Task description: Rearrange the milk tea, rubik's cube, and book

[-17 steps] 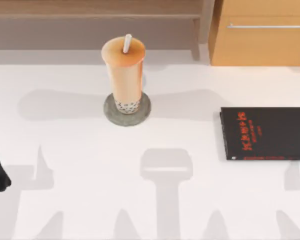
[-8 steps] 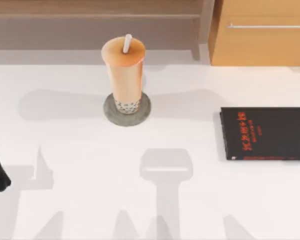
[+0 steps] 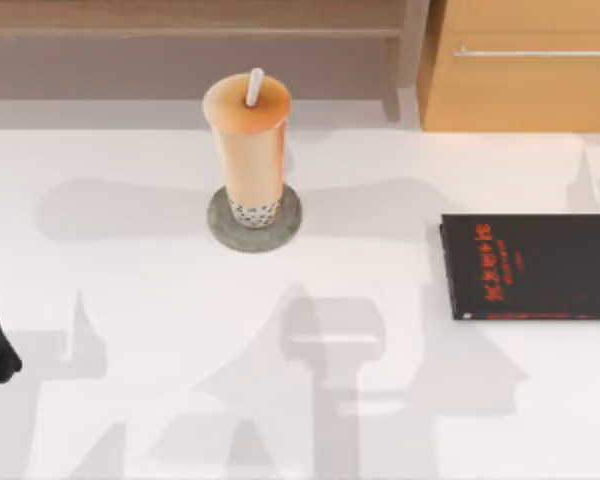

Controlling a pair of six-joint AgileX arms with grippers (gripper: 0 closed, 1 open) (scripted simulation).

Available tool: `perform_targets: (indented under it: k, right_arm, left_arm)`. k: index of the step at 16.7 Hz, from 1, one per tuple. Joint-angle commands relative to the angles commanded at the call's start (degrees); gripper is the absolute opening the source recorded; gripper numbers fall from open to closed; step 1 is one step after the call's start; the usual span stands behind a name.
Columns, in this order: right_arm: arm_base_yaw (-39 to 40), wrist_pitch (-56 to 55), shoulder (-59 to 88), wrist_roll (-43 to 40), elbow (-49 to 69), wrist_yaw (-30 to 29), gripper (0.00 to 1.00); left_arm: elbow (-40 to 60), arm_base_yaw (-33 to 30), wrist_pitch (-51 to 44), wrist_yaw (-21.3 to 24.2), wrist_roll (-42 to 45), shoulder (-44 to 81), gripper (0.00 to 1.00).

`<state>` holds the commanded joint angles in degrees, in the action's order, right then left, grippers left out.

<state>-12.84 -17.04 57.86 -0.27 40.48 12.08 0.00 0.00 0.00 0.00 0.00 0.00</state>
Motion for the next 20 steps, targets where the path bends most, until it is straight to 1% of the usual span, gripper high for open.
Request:
perform_targets:
  k: [3,8,11,15,20]
  right_arm:
    - [-2.7,-2.2,12.4,0.5,6.6,2.6,1.0]
    - [-7.5,-8.9,38.3,0.5,23.2,7.4,1.0]
    - [-10.3,-12.7,49.3,0.6,32.6,10.1,1.0]
    - [-12.8,-16.7,56.9,0.0,40.0,12.0,1.0]
    - [-13.1,-17.4,57.8,-0.2,40.8,12.2,1.0]
  left_arm:
    - [0.0,0.0,0.0,0.0,0.0,0.0,1.0]
    - [0.0,0.0,0.0,0.0,0.0,0.0,1.0]
    - [0.0,0.0,0.0,0.0,0.0,0.0,1.0]
    - [0.0,0.0,0.0,0.0,0.0,0.0,1.0]
    - [0.0,0.0,0.0,0.0,0.0,0.0,1.0]
